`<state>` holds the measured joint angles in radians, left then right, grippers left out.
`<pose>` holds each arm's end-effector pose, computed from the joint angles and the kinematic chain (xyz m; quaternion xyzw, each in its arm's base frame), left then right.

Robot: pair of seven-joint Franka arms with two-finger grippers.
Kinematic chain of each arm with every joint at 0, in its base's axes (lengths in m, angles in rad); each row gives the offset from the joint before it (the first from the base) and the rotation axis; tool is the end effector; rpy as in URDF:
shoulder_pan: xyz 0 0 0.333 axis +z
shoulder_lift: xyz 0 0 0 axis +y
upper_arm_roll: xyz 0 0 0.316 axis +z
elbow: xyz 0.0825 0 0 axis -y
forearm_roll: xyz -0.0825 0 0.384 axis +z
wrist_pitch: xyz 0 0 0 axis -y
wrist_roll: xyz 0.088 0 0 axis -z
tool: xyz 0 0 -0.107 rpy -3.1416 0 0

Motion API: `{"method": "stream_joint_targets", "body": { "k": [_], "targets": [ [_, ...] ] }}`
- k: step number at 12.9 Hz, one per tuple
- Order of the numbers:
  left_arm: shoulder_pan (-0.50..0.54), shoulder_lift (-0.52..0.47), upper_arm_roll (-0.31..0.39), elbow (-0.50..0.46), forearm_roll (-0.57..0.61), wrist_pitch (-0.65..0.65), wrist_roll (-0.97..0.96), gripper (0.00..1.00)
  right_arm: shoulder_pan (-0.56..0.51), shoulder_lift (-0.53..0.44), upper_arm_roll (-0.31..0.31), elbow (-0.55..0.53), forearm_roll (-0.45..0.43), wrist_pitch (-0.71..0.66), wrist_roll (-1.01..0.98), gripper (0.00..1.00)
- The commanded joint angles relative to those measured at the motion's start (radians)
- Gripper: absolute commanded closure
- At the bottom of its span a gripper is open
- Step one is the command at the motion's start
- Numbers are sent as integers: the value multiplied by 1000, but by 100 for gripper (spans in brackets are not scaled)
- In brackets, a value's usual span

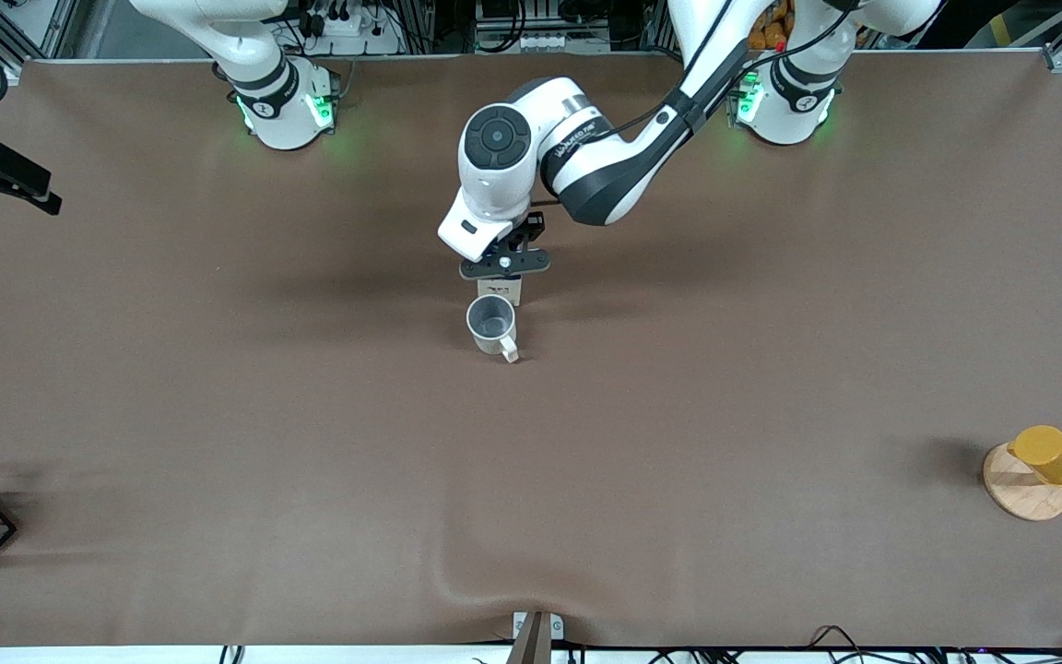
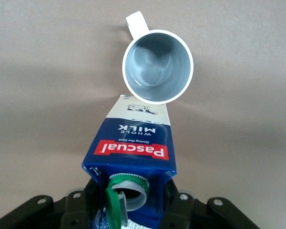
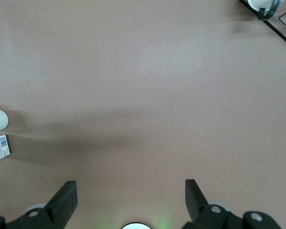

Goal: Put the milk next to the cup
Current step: 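Lower the carton beside the mug and open the left gripper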

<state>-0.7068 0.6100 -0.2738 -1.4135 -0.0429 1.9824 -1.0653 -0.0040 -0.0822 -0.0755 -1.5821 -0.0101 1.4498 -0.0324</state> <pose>0.4251 -0.5729 0.3533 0.9925 0.0736 -0.0884 0.0422 0.5142 -0.0440 0.6528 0.9994 -0.0238 -0.0252 0.0005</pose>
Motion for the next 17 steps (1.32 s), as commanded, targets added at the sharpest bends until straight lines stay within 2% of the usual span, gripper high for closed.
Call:
{"method": "stream_joint_targets", "body": {
  "k": [1, 4, 5, 6, 7, 8, 13, 15, 17],
  "targets": [
    [-8, 31, 7, 30, -14, 15, 16, 59, -21, -36, 11, -15, 9, -12, 86, 0],
    [-7, 40, 7, 30, -14, 35, 15, 58, -21, -37, 10, -7, 9, -23, 88, 0],
    [-8, 40, 7, 30, -14, 36, 13, 53, -19, -37, 14, -3, 9, -35, 89, 0],
    [-10, 40, 7, 28, -12, 36, 10, 39, -11, -39, 22, -1, 9, -38, 104, 0],
    [-10, 39, 7, 27, -11, 36, 10, 16, -7, -39, 34, 17, 9, -45, 121, 0],
    [-10, 39, 7, 25, -5, 36, 11, 0, -7, -39, 45, 30, 9, -55, 126, 0],
    [0, -19, 7, 28, 5, 29, 7, 0, -16, -41, 33, 30, 9, -86, 112, 0],
    [10, -88, 8, 28, 3, 7, 7, 0, -11, -45, 42, 31, 9, -88, 117, 0],
    [67, -169, 8, 28, 5, -28, 7, 0, -8, -45, 43, 31, 7, -88, 121, 0]
  ]
}}
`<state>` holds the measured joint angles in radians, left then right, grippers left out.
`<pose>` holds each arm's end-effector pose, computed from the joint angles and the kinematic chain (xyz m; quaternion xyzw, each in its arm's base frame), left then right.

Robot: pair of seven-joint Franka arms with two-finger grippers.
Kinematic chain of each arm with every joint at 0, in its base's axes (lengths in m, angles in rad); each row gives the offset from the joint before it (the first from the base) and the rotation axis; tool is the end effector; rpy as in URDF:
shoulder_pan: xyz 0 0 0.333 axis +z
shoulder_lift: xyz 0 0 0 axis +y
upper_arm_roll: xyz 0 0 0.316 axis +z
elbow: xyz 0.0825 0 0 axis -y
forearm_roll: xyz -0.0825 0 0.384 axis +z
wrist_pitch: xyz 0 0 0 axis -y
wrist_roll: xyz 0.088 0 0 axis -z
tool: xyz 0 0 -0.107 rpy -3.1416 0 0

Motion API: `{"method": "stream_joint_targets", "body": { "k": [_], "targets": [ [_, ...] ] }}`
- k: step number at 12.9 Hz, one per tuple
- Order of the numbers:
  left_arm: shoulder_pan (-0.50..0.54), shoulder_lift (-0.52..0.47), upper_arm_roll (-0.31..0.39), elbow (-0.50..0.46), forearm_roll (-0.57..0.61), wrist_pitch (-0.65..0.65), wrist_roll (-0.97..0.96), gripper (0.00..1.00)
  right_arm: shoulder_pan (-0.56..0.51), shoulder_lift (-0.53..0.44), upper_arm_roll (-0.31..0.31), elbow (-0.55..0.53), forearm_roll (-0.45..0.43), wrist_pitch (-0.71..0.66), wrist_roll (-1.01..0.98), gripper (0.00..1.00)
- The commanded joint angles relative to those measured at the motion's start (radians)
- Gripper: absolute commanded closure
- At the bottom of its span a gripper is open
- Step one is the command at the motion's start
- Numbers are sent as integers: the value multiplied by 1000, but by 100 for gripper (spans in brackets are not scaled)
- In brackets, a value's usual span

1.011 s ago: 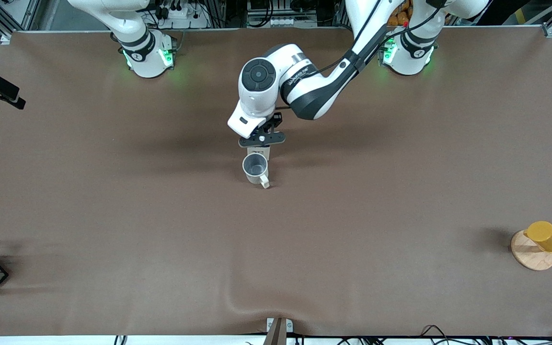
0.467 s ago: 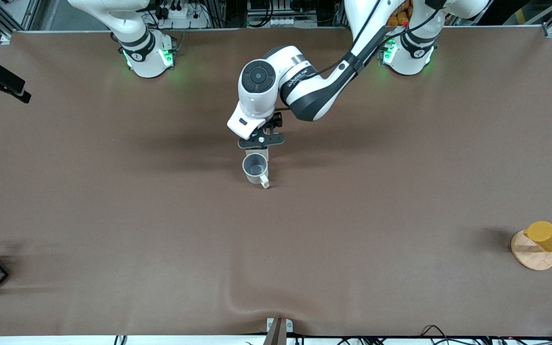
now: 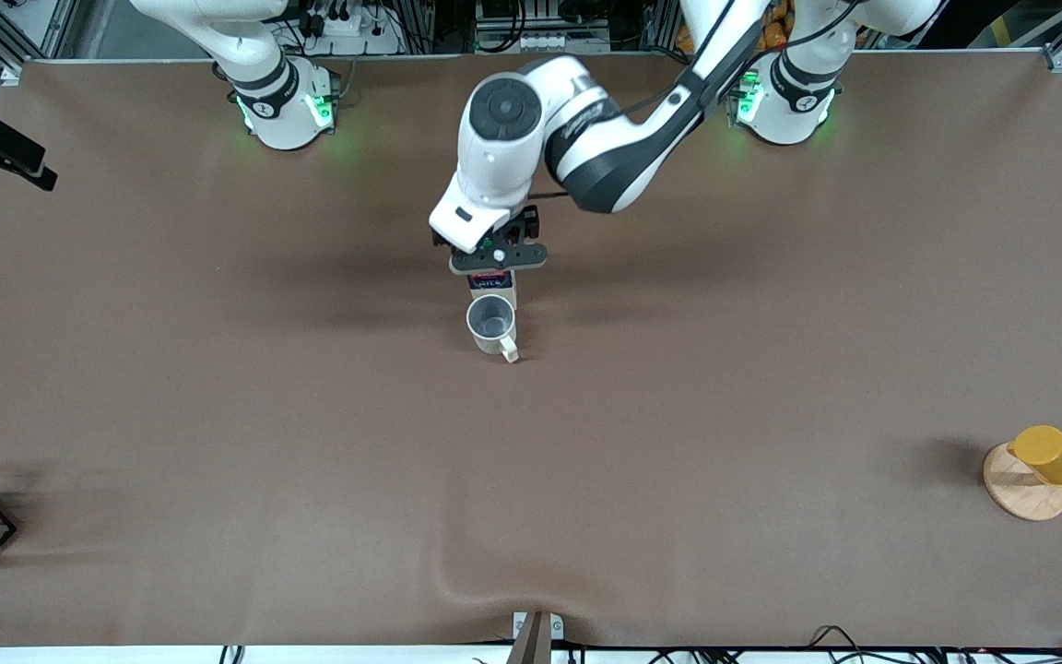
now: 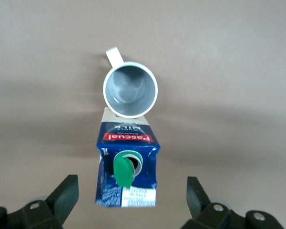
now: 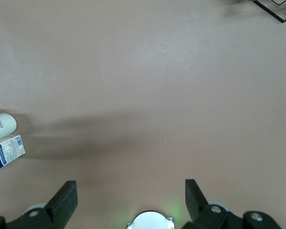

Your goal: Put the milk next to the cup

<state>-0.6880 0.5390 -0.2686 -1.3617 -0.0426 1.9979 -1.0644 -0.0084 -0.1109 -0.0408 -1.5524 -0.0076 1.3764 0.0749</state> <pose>0.4443 -0.5661 0.4285 0.9911 0.0833 -0.0431 0.0949 0.4973 -0.0268 0.6750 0.9975 -0.0624 -0.0326 0.0019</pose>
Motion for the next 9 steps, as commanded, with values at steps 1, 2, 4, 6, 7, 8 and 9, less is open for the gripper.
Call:
{"method": "stream_joint_targets", "body": {
  "k": [1, 2, 4, 6, 7, 8, 9],
  "targets": [
    [94, -140, 5, -24, 6, -62, 9, 0, -4, -18, 10, 2, 6, -16, 14, 0],
    [161, -193, 3, -28, 7, -88, 12, 0, -2, -18, 10, 2, 5, -16, 14, 0],
    [269, -270, 2, -28, 9, -158, 23, 0, 5, -18, 9, 2, 5, -17, 8, 0],
    [353, -319, 3, -30, 39, -229, 101, 0, -1, -26, -1, 0, 5, -28, 2, 0],
    [387, -338, 2, -30, 85, -267, 169, 0, -1, -35, -2, -1, 5, -31, 3, 0],
    [418, -356, 2, -30, 124, -307, 264, 0, 1, -33, -1, 0, 5, -30, 5, 0],
    [453, -367, 2, -30, 139, -351, 368, 0, 4, -33, 1, -1, 5, -28, 6, 0]
  ]
}}
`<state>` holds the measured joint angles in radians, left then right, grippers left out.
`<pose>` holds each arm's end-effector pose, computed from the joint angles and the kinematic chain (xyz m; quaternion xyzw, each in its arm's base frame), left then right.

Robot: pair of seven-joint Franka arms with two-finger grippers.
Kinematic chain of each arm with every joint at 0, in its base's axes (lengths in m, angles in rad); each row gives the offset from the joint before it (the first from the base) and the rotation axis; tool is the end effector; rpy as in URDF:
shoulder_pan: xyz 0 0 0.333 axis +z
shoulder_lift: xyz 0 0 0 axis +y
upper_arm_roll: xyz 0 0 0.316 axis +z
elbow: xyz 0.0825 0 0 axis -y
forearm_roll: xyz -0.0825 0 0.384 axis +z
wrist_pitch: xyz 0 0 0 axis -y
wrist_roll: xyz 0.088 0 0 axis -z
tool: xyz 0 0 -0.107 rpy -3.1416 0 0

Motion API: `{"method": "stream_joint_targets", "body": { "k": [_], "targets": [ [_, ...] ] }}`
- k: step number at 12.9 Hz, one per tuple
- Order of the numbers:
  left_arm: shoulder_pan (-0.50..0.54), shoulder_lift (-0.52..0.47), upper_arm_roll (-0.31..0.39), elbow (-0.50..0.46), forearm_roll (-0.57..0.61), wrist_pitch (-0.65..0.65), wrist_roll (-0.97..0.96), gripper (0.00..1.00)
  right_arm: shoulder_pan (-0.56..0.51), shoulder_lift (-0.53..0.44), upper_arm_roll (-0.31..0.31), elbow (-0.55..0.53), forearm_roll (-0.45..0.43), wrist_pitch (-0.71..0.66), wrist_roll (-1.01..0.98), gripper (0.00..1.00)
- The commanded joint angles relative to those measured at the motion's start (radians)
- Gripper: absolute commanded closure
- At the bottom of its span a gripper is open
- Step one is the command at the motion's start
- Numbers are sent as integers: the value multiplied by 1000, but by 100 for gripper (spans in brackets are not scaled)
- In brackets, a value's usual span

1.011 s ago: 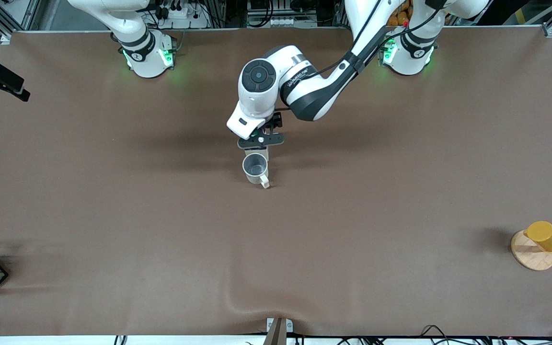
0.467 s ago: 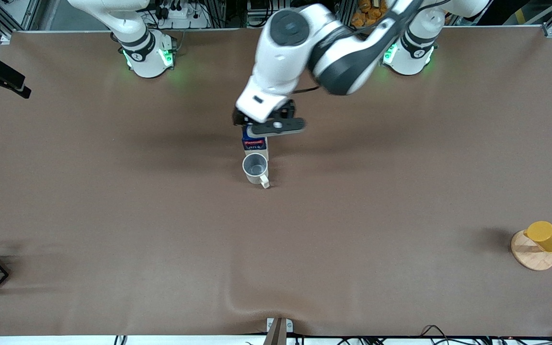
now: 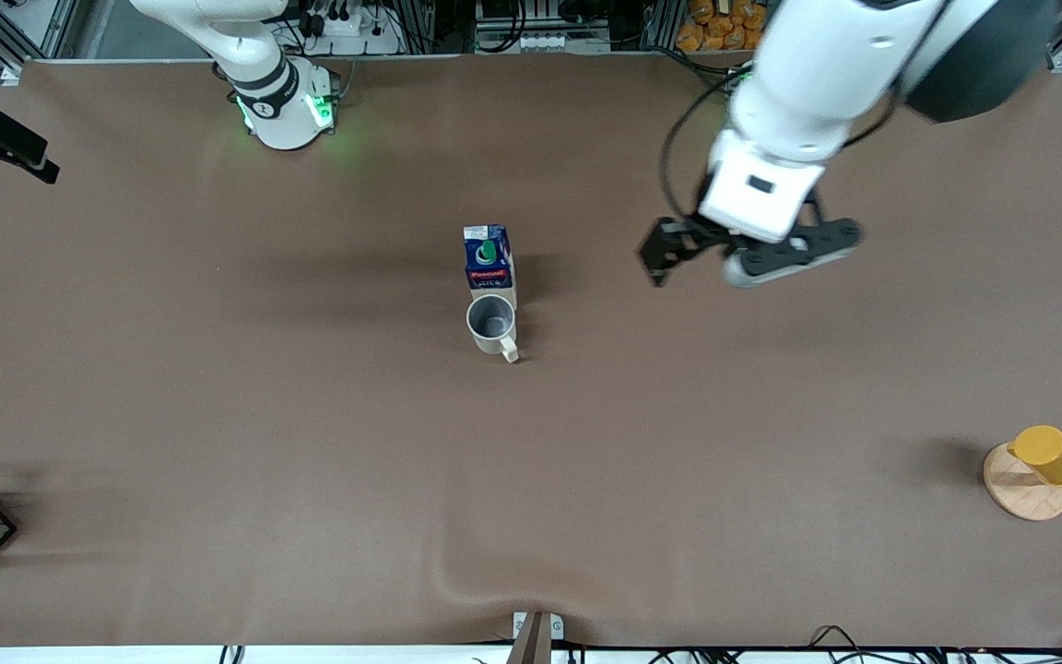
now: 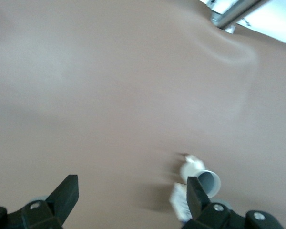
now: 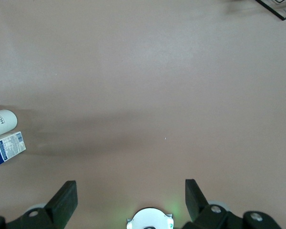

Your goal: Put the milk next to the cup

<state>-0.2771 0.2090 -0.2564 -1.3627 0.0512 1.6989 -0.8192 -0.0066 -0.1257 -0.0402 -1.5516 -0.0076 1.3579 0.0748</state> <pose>0.5535 -0.3001 0.6159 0.9872 0.1449 0.0518 0.0423 0.4902 -0.0255 0.6811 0.9975 -0.0612 -0.0340 0.0017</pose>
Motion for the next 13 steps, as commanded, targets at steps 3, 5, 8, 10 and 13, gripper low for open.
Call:
{"method": "stream_joint_targets", "body": {
  "k": [3, 5, 8, 10, 13],
  "targets": [
    [136, -75, -11, -33, 47, -140, 279, 0, 0, -15, 0, -1, 6, -13, 14, 0],
    [185, -94, -12, -36, 47, -169, 340, 0, 0, -17, 0, -1, 6, -16, 14, 0],
    [232, -115, -11, -49, 47, -176, 447, 0, 0, -17, 0, -1, 6, -14, 17, 0],
    [275, -128, -12, -50, 45, -177, 517, 0, -3, -17, -1, -1, 6, -14, 17, 0],
    [311, -145, -12, -61, 33, -179, 558, 0, 5, -12, 5, 1, 6, -6, 20, 0]
  ]
}}
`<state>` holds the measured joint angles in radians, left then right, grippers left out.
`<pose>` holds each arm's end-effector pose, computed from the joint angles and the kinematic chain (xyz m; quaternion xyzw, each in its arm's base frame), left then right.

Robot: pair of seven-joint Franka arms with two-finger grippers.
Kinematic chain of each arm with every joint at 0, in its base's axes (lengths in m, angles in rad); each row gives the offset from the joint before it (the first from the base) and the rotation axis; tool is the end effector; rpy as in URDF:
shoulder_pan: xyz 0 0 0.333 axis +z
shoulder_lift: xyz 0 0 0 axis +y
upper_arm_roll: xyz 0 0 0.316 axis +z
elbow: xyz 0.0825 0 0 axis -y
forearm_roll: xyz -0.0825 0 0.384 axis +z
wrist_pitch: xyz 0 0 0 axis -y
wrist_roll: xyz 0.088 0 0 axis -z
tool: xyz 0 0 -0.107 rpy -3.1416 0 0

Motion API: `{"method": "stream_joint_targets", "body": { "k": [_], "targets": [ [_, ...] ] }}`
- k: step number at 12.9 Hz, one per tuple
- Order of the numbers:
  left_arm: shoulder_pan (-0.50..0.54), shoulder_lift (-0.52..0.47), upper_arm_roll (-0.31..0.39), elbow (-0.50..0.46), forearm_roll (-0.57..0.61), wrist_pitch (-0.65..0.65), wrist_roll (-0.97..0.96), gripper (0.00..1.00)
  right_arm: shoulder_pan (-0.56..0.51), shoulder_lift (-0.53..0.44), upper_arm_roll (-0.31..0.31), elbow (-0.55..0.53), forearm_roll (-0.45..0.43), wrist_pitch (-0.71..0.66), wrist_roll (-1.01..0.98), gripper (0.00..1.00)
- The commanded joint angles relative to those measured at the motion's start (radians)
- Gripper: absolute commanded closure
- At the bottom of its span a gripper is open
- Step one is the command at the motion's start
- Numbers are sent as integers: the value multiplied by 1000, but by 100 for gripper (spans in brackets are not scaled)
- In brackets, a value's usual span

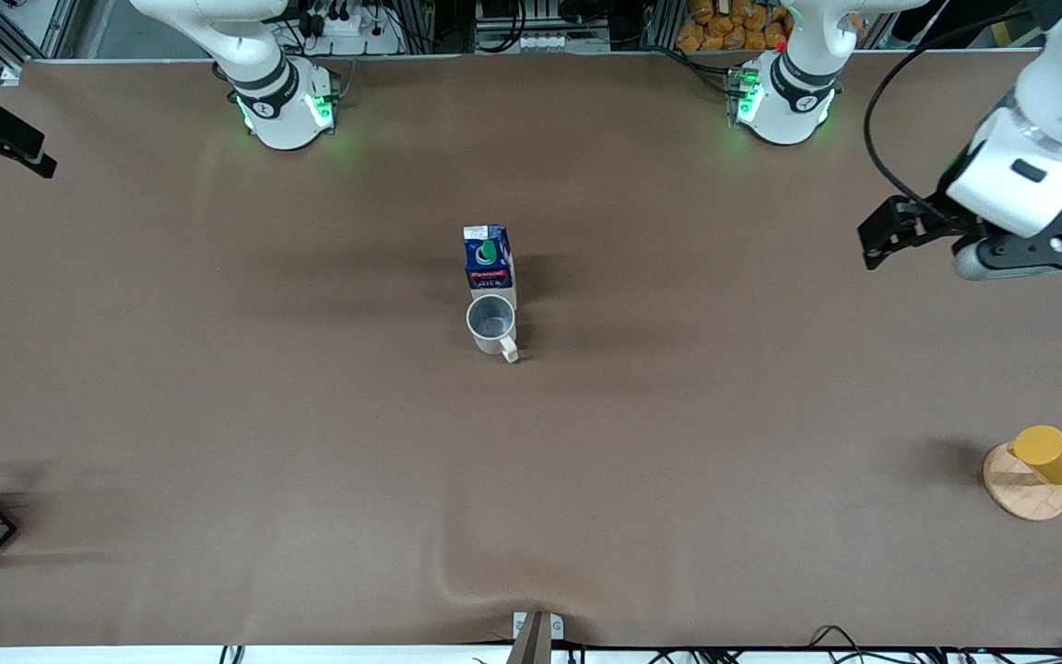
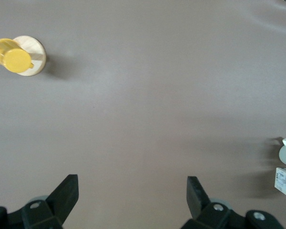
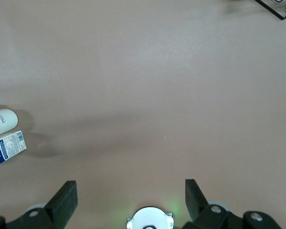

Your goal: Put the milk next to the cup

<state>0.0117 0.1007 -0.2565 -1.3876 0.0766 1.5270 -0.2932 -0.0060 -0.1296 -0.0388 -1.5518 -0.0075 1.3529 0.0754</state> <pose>0.5676 -0.1239 0.6514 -0.9991 -0.0276 -0.0269 0.0190 0.4883 -0.0244 0.6826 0.9976 -0.0605 -0.0347 0.0017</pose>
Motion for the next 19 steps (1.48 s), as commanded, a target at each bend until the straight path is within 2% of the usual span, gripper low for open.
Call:
{"method": "stream_joint_targets", "body": {
  "k": [1, 7, 8, 10, 12, 19],
  "targets": [
    [22, -39, -12, -34, 8, -16, 34, 0, 11, -5, 4, -1, 6, 2, 21, 0],
    [40, -59, -10, -40, 8, -38, 45, 0, 109, 15, 4, -36, 6, 58, 21, 0],
    [24, -61, 12, -47, 6, -36, 60, 0, 125, 19, 4, -59, 6, 81, 21, 0],
    [-96, -96, 150, -85, 5, -31, 80, 0, 138, 18, 4, -76, 6, 98, 21, 0],
    [-70, -107, 157, -120, -12, -7, 150, 0, 130, 10, -1, -73, 6, 86, 21, 0],
    [-56, -98, 155, -103, -12, -11, 163, 0, 63, -27, -36, -31, 4, 11, 9, 0]
  ]
}}
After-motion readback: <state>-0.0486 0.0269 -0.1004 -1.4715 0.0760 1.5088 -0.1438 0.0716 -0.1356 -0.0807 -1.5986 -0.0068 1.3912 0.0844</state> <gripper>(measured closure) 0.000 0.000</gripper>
